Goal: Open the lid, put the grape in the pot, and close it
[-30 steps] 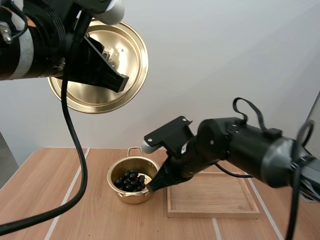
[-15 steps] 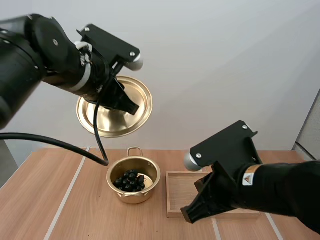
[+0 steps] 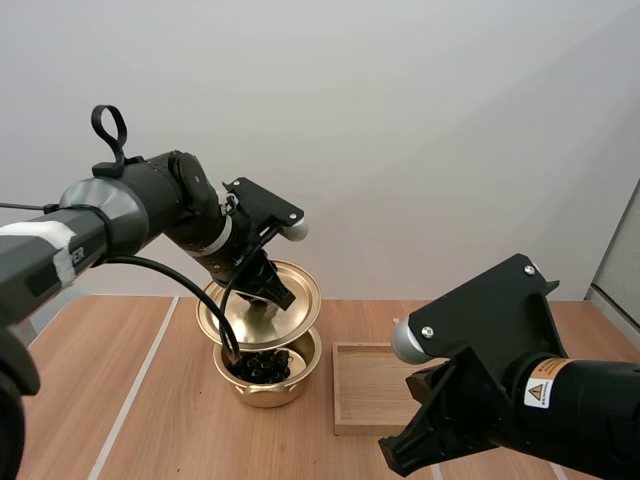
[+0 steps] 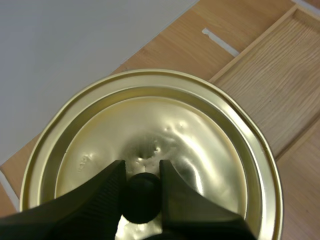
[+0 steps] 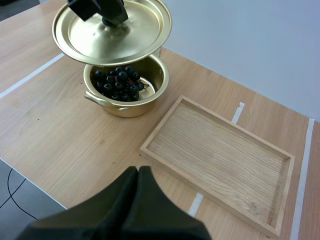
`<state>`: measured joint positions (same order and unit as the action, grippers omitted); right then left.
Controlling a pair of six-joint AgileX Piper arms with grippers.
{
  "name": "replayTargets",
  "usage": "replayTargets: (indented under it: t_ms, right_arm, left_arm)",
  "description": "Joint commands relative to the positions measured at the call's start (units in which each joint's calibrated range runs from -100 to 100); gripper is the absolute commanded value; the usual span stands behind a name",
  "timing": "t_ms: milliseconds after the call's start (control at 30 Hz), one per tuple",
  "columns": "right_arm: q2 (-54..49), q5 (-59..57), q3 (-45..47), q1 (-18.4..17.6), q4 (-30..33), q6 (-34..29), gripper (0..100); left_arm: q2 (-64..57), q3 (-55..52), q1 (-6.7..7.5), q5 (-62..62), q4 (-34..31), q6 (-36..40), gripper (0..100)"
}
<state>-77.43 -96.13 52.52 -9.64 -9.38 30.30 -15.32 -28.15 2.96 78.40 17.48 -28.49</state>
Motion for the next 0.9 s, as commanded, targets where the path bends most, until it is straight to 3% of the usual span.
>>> replayTargets:
  t_ms: [0,500,867]
  right_arm:
    - [-0.55,-0.34,0.22,0.22,-0.21,-0.12,0]
    - [-0.55,-0.34,0.22,0.22,-0.21,-0.12,0]
    - [-0.55,-0.34,0.22,0.22,-0.21,-0.12,0]
  left_arm:
    - [2.35,-1.27,0.03,-4.86,1.57,-1.28,0]
    - [11.06,-6.33,0.03,-18.94,2.85,-4.84,0]
    - [15.94,-6.33,0.03,-18.91,5.15,-6.73,0]
